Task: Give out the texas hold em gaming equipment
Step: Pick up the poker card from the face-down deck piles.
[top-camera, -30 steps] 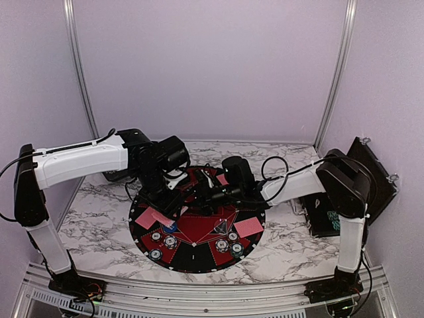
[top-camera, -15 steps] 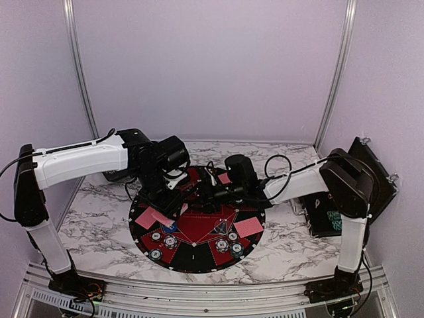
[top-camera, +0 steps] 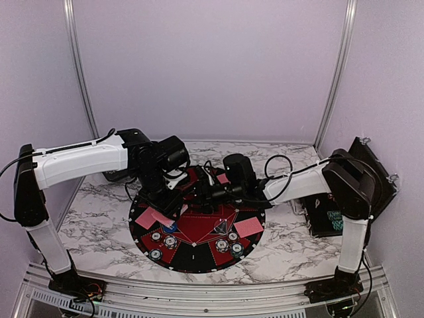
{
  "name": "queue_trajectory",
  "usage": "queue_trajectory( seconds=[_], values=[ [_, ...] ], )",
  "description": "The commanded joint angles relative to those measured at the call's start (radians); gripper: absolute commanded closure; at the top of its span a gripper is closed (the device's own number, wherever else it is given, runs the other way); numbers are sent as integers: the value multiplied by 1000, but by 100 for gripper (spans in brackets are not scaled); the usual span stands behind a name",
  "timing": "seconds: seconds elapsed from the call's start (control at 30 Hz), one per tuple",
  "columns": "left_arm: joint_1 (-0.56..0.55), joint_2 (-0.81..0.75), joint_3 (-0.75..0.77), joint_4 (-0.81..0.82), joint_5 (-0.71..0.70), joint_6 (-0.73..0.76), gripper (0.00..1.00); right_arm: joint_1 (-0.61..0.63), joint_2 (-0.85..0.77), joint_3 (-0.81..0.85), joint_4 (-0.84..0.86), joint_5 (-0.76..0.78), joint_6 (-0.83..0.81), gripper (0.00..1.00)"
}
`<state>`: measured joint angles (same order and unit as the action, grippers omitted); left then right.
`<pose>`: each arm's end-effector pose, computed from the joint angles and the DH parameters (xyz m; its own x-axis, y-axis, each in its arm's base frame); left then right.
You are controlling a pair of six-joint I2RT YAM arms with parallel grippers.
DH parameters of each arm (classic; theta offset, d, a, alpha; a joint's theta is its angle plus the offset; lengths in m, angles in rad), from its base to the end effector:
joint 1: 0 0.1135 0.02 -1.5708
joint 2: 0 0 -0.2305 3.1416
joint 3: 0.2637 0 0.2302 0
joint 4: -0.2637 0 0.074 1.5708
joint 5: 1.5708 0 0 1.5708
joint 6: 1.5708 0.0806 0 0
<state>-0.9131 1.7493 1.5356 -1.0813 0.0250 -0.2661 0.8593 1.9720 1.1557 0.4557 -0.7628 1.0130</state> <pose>0.2019 -0.2647 0.2031 -0.7766 0.5754 -0.2564 0.6127 0.7846 -0.0948 0.2384 0.3618 0.1582 -0.9446 -0.1564 -0.2884 -0.3178 0.2174 0.9229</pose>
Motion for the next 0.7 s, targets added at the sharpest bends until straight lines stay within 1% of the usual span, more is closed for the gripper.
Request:
queue_trajectory(
  seconds=[0.0,0.27,0.47,0.67],
  values=[
    [-5,-43,3,-22,-7,-4,47,18,42,55,15,-18,-4,43],
    [-5,-48,4,-22,-7,-2,47,13,55,62,-30,7,-29,46],
    [-5,-49,3,-22,-7,-2,47,-4,33,47,-83,43,-64,49],
    [-4,-47,6,-22,-7,-1,47,-23,17,34,-93,52,-72,50]
  ],
)
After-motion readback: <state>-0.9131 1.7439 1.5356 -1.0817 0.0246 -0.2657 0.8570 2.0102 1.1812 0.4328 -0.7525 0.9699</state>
